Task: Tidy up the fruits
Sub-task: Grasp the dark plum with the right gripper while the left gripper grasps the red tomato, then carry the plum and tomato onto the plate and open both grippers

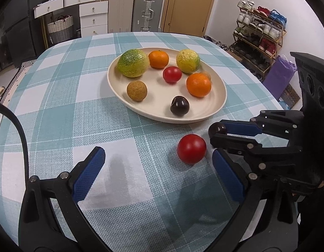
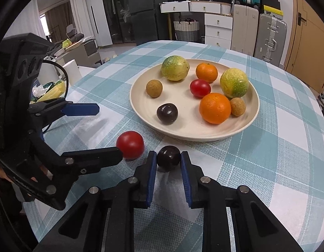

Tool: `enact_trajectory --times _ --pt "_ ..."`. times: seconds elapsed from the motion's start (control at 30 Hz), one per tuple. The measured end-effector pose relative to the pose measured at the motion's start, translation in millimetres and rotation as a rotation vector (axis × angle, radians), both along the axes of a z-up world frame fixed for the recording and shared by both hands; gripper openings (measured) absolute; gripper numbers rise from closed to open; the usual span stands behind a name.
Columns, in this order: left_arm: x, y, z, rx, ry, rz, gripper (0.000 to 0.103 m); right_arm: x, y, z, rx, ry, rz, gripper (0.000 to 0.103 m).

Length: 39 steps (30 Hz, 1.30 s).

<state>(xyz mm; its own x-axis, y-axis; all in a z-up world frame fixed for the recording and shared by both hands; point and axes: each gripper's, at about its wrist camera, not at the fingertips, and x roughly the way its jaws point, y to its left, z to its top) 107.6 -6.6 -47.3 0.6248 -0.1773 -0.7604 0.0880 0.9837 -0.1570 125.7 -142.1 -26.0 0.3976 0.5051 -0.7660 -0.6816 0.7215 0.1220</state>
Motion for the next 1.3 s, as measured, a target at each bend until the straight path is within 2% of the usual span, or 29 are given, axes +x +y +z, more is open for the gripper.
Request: enact_trajectory --times 0.23,0.37,0.6,0.67,0.83,1.1,1.3 --pt "0.4 -5.7 -3.0 -0.007 0.01 -0.022 0.1 -12.0 -19.4 10.1 0.066 -0.018 -0.028 0.023" --pt "1.8 -10.6 -5.3 -0.014 0.02 -0.033 0.084 -15.2 -31.3 12.9 0.106 -0.018 -0.053 0.023" --pt "2.8 -23.1 -5.5 -0.04 0.021 -0.08 0.06 -15.3 -38.4 15.5 0.109 -0.017 -0.055 0.023" --pt "3.2 -26.1 -4.8 -0.049 0.018 -0.095 0.046 -13.9 -39.6 14.2 0.112 -0.009 -0.062 0.023" --pt "4.6 -29.4 -5.1 -0.06 0.023 -0.105 0.028 -13.9 -39.8 14.4 0.109 -0.012 -0.062 0.023" --pt "2.6 -25.7 -2.8 -0.073 0.01 -0.098 0.028 -13.3 -40.0 14.3 0.111 -0.015 -0.066 0.023" --pt "-1.7 -18.6 8.6 -0.082 -0.039 -0.084 0.028 -10.4 -44.5 15.6 0.122 -0.022 -0.089 0.023"
